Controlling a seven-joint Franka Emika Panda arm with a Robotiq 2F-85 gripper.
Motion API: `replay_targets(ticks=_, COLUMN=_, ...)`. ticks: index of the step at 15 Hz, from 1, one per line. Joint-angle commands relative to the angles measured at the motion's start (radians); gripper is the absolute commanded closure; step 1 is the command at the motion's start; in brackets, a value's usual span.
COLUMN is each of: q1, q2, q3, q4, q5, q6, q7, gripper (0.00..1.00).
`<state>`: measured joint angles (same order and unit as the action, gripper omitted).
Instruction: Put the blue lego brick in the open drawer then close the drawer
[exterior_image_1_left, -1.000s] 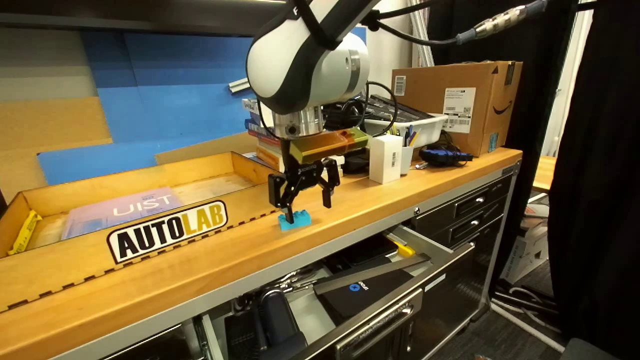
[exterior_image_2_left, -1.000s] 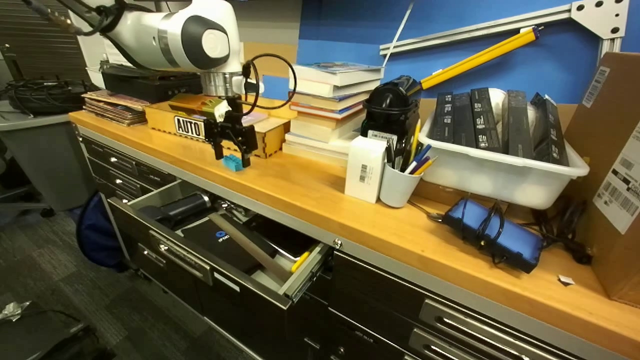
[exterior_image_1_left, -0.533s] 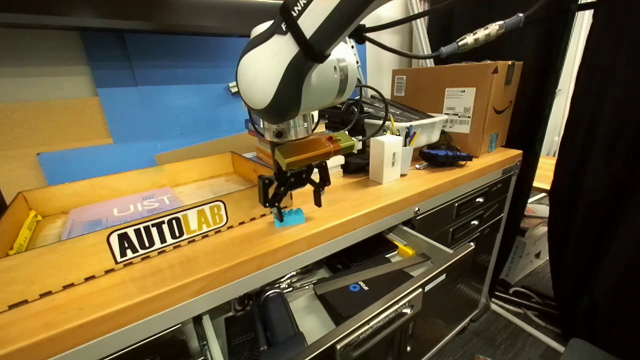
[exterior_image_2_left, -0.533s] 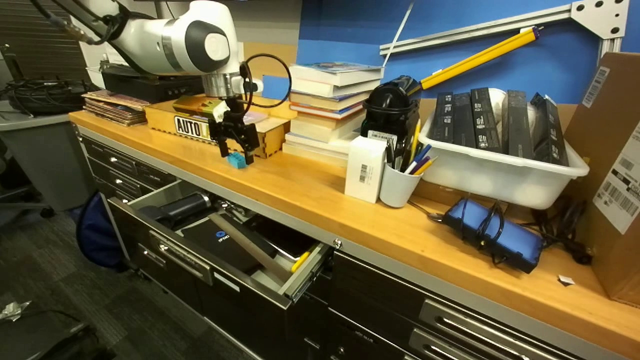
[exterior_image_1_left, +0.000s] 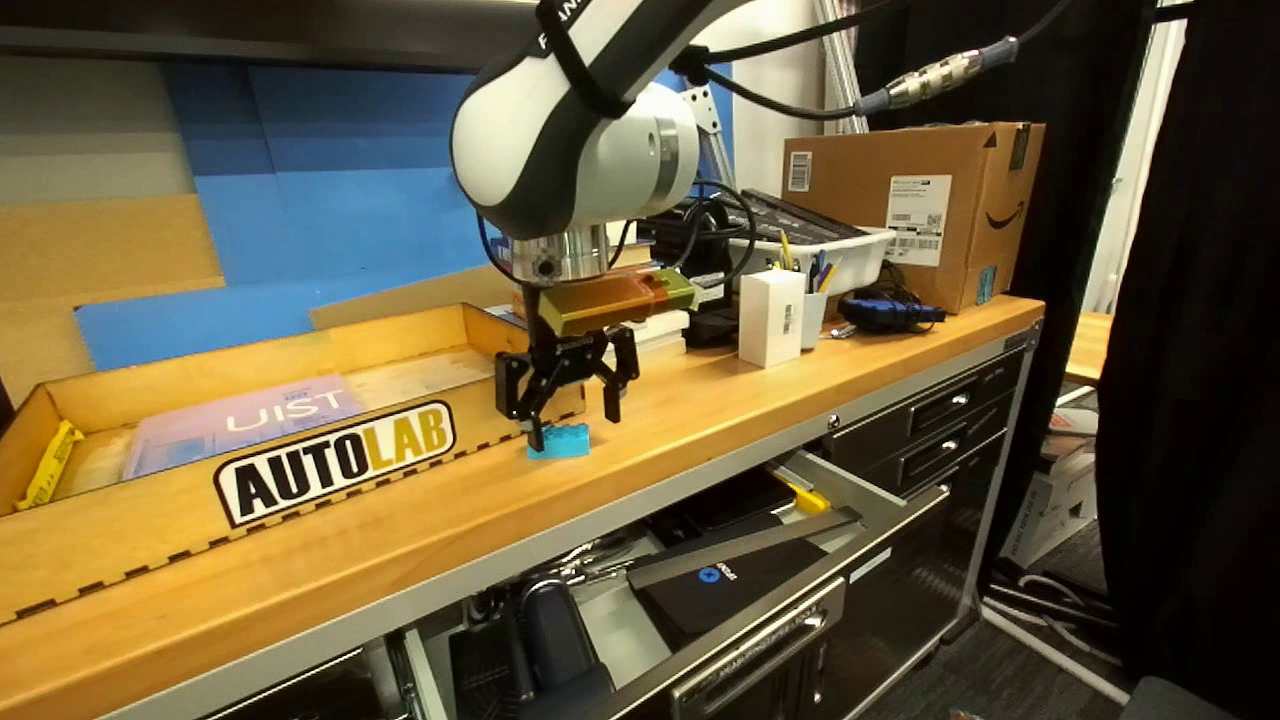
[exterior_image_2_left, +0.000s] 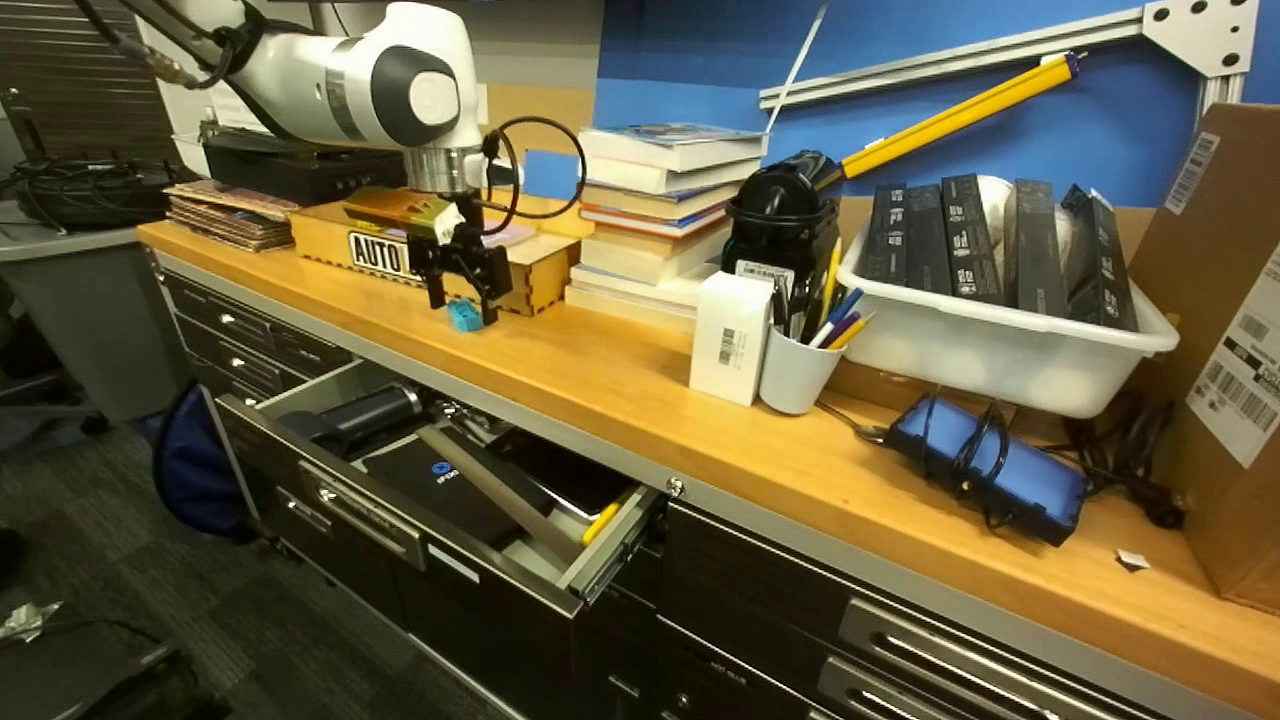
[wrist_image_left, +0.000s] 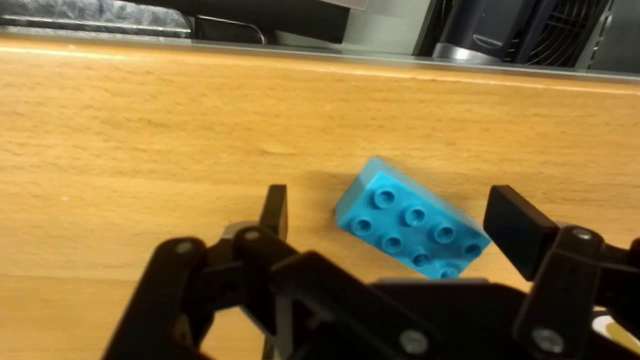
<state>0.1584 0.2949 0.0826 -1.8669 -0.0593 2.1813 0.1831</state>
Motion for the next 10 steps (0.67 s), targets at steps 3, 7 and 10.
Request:
replay_targets(ticks=3, q1=-0.015, q2=0.015, q3=0.024, q4=0.039, q5=0.077, q6=-0.029, q7=-0.111, gripper=0.0)
replay_targets(ticks=7, q1=0.005, q2=0.024, q3=-0.002, q4=0.023, q5=-0.022, q6=0.052, q7=-0.065, gripper=0.0)
replay_targets(ticks=10, q1=-0.003, q2=0.037, q3=-0.003, q4=0.028, q5=-0.034, q6=0.071, q7=-0.078, gripper=0.0)
